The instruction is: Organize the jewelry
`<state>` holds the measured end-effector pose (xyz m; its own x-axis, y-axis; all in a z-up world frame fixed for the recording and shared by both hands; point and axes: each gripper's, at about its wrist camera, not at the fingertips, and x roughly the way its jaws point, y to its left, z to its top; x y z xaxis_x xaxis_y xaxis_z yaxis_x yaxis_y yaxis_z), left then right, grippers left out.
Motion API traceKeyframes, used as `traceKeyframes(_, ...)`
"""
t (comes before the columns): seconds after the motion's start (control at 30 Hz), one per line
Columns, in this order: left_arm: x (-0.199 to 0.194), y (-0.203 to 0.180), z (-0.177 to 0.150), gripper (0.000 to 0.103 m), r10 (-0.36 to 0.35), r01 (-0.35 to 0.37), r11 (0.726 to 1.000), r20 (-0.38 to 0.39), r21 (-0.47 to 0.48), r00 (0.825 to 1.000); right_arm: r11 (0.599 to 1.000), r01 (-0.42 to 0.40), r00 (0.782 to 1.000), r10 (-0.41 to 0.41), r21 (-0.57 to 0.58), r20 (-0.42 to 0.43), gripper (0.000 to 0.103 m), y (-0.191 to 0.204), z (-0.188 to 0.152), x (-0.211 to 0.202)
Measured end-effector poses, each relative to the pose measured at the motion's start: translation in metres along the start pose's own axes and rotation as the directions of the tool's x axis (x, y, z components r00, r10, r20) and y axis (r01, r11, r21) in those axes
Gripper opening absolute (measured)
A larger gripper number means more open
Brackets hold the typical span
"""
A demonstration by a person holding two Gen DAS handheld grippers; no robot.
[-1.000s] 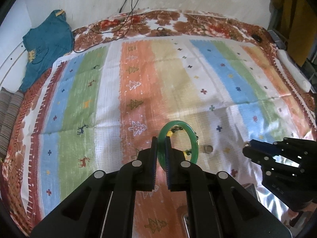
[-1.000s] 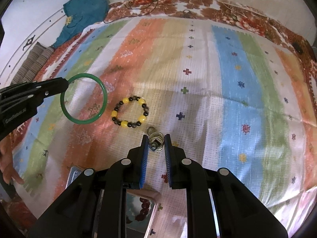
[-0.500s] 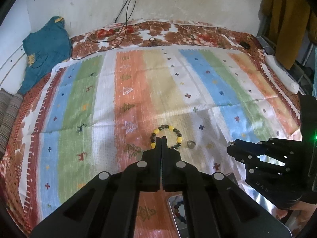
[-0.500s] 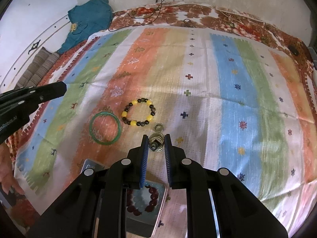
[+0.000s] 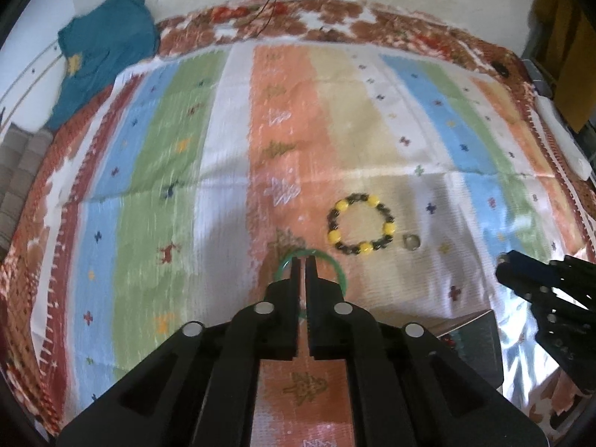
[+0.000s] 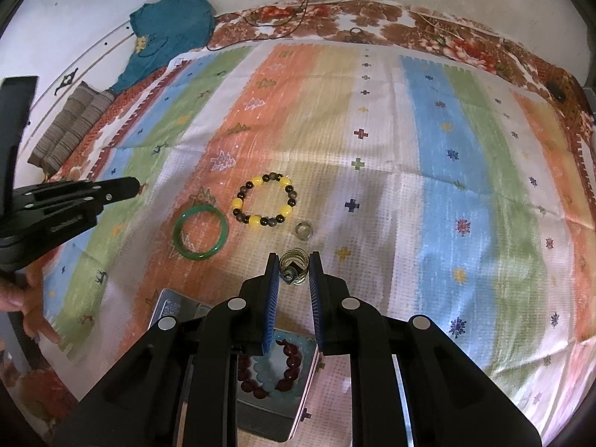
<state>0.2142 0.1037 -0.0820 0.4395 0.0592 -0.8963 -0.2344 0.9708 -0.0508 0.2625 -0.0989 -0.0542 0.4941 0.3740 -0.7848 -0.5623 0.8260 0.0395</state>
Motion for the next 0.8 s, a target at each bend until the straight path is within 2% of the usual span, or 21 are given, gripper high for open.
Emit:
traceKeyframes(0.07, 0.007, 0.004, -0.001, 0.016, 0.006, -0.007, 1.000, -0.023, -0.007, 1.000, 1.000, -0.002, 1.000, 0.002, -0.003, -0.006, 0.017, 0.000, 0.000, 0.001)
traceKeyframes(0.13, 0.016, 0.007, -0.004, 0.023, 0.014, -0.015, 1.000, -0.047, -0.007, 0.999, 1.000, 0.000, 1.000, 0.000, -0.005, -0.011, 0.017, 0.000, -0.001, 0.003)
traceKeyframes(0.4, 0.052, 0.015, -0.009, 0.024, 0.060, -0.059, 0.998, -0.135, 0.009, 0.989, 1.000, -0.008, 1.000, 0.008, -0.010, -0.025, 0.017, 0.000, 0.000, 0.006)
traceKeyframes(0.6, 0.073, 0.018, -0.010, 0.024, 0.041, -0.044, 0.999, -0.181, -0.010, 0.983, 1.000, -0.014, 0.999, 0.013, -0.014, -0.031, 0.017, 0.000, 0.000, 0.006)
traceKeyframes(0.8, 0.087, 0.012, -0.013, 0.024, 0.058, -0.058, 0.998, -0.212, 0.007, 0.976, 1.000, -0.015, 0.999, 0.014, -0.013, -0.033, 0.017, 0.000, 0.000, 0.007)
